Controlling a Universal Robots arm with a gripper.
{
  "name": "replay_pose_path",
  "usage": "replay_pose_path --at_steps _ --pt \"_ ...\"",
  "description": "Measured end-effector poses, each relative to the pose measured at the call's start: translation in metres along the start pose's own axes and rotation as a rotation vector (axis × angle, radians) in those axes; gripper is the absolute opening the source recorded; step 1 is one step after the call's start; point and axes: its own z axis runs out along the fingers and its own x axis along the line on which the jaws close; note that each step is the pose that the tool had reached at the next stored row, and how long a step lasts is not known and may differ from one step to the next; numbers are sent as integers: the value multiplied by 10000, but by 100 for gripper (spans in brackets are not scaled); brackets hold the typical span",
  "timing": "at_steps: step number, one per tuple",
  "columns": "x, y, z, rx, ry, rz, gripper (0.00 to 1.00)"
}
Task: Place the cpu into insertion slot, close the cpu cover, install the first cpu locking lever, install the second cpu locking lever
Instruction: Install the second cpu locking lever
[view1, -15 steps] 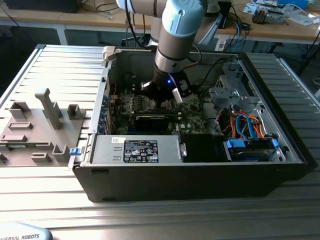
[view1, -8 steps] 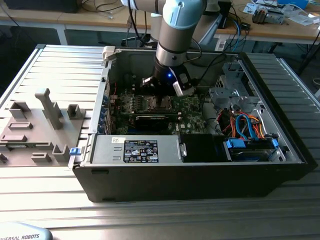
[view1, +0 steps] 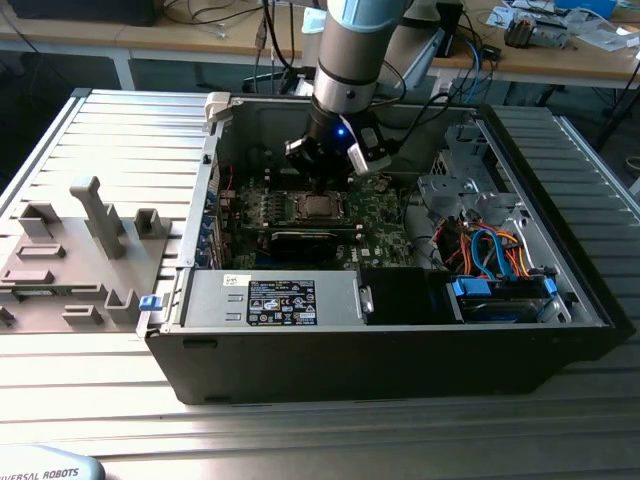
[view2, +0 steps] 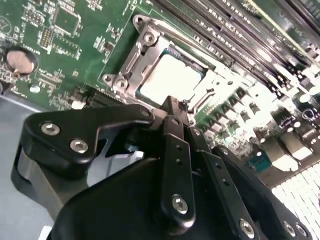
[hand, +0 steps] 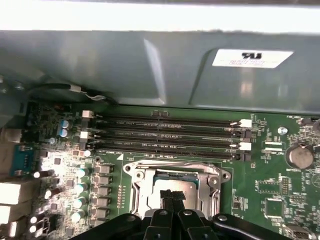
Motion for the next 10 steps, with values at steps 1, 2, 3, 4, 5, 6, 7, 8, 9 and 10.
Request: replay_pose_path --at_steps 1,2,3,4,5,6,7,8,9,10 --pt "0 1 -1 -4 -2 -1 11" --pt "0 1 -3 -2 -2 -1 11" --pt "0 1 -6 -1 -1 -1 11" --pt "0 1 -7 -1 -1 0 11" --pt "0 1 -9 -1 -1 -1 11" --pt "1 1 -12 0 -1 -1 11" --pt "1 1 -13 -1 -1 -1 11" --pt "1 2 -15 0 0 -1 11" --pt "1 2 -17 0 -1 -1 11" --pt "2 2 -19 0 0 0 11"
